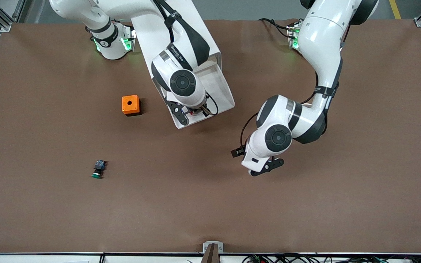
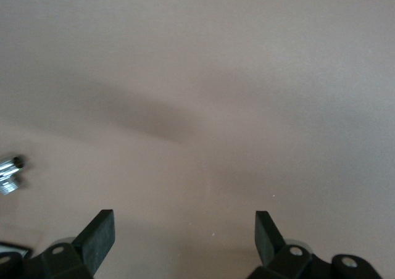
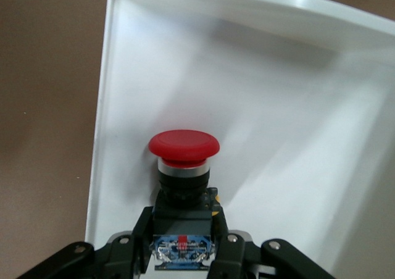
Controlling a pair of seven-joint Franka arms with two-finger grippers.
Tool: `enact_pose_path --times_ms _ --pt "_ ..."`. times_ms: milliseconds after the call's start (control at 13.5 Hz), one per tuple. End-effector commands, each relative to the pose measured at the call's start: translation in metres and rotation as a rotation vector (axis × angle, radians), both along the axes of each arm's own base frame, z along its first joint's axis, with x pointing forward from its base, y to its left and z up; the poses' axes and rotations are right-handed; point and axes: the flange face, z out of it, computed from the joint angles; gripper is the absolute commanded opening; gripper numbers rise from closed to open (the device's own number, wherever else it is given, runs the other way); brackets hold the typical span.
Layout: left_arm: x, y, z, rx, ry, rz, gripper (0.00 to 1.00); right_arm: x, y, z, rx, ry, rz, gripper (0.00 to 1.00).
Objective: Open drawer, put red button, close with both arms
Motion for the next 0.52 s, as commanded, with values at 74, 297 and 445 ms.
enact_pose_path --times_ms 74,297,445 --pt "-0.025 -0.009 0.003 -0.002 -0.055 -0.036 1.0 -0.002 0.001 0.001 0.003 0.013 -0.024 0.71" --pt "-0.044 -0.015 0.009 -0.005 -0.064 -0.06 1.0 0.004 -0.008 0.025 0.005 0.018 -0.017 1.0" --pt "-0.069 -0.02 0.012 0.004 -0.046 -0.086 1.0 0.019 -0.029 0.068 -0.02 0.057 -0.006 1.0"
